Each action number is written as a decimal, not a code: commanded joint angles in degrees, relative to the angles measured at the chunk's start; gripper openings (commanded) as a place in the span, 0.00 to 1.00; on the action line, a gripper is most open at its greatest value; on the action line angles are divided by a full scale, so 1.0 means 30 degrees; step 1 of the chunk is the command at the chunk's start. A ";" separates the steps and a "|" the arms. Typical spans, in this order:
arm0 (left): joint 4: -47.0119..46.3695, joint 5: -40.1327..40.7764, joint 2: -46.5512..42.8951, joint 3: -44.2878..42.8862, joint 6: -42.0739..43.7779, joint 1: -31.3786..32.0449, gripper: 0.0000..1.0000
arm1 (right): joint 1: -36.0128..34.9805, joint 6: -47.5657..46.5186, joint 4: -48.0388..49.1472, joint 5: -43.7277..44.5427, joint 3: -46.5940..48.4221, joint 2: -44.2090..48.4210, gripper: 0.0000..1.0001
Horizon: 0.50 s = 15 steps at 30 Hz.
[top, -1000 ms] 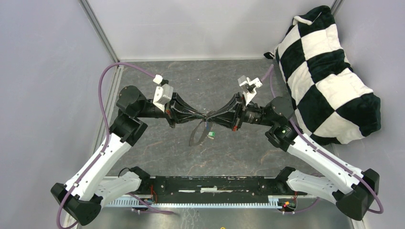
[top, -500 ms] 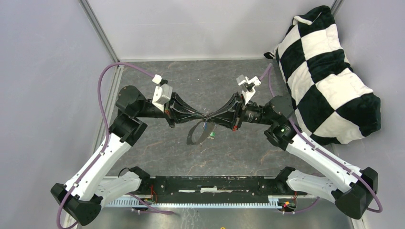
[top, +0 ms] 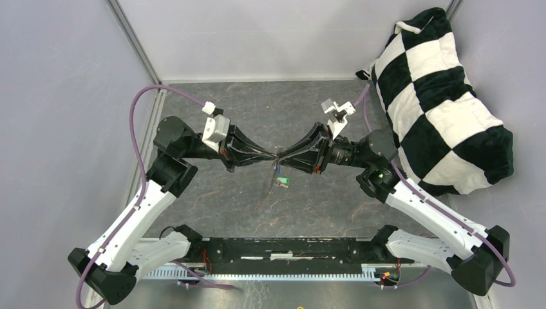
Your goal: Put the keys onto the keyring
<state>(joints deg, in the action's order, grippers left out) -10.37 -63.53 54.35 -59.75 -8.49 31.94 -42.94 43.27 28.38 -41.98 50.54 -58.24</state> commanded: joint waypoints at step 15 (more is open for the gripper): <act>-0.1494 0.1338 -0.0305 0.0912 -0.2867 0.0045 0.02 | 0.0077 -0.7315 -0.5816 0.0371 0.4595 0.0386 0.42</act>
<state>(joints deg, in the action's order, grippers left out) -10.94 -61.67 54.00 -56.90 -12.86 31.99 -42.63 22.94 9.32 -39.11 63.42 -56.36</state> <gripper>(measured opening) 0.032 0.420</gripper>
